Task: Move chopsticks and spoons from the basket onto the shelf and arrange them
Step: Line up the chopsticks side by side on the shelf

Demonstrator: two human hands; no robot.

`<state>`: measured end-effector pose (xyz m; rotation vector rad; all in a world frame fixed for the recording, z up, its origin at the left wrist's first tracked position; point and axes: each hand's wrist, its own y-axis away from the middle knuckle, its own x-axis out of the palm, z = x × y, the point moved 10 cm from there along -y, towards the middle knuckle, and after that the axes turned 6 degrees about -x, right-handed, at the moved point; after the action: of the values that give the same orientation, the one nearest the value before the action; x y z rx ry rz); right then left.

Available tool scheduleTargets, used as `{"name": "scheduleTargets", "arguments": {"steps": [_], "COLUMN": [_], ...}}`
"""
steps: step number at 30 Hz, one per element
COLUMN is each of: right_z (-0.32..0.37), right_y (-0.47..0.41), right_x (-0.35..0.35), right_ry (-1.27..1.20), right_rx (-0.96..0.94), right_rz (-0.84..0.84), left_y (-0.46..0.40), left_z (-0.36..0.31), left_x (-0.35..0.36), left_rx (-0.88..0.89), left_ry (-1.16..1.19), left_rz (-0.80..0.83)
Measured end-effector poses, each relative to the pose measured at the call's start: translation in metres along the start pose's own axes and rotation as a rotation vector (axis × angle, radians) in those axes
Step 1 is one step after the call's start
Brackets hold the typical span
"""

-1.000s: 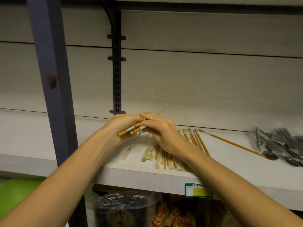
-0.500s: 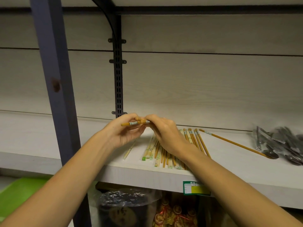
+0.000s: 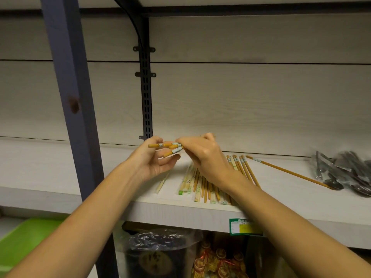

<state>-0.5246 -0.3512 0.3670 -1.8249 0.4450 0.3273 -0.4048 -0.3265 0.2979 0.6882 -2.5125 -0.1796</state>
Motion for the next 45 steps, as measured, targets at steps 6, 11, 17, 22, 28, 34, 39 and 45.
{"name": "scheduleTargets", "arguments": {"steps": [6,11,17,22,28,34,39,45], "right_z": [-0.035,-0.059,-0.085,-0.094,-0.109,-0.122,-0.131,-0.137], "right_y": [-0.019,-0.028,0.008,0.047,0.067,0.071,0.084,0.148], "right_x": [-0.049,-0.061,-0.012,0.029,0.059,0.057,0.015,-0.071], "right_ry": [-0.140,-0.472,-0.858,-0.956,-0.920,-0.250,-0.076,0.024], "right_rx": [0.261,0.591,1.151,1.386,1.444,1.138,0.922,0.844], "right_rz": [-0.303,-0.421,-0.391,-0.307,-0.220,0.467,0.557,0.722], "left_y": [-0.002,-0.003,-0.016,-0.003,-0.003,-0.019,-0.019,-0.028], "left_z": [-0.031,-0.043,-0.030,-0.024,-0.001,-0.001,0.007,0.040], "left_x": [-0.039,-0.054,-0.067,-0.017,0.017,0.011,0.017,0.022], "left_rx": [0.217,0.377,0.399,0.517,0.501,0.632,0.679,0.436], "left_ry": [-0.289,-0.532,-1.003,-0.757,-0.866,-1.229,-1.453,-1.573], "left_rz": [-0.262,-0.411,-0.527,-0.093,0.108,-0.050,-0.044,0.197]}}
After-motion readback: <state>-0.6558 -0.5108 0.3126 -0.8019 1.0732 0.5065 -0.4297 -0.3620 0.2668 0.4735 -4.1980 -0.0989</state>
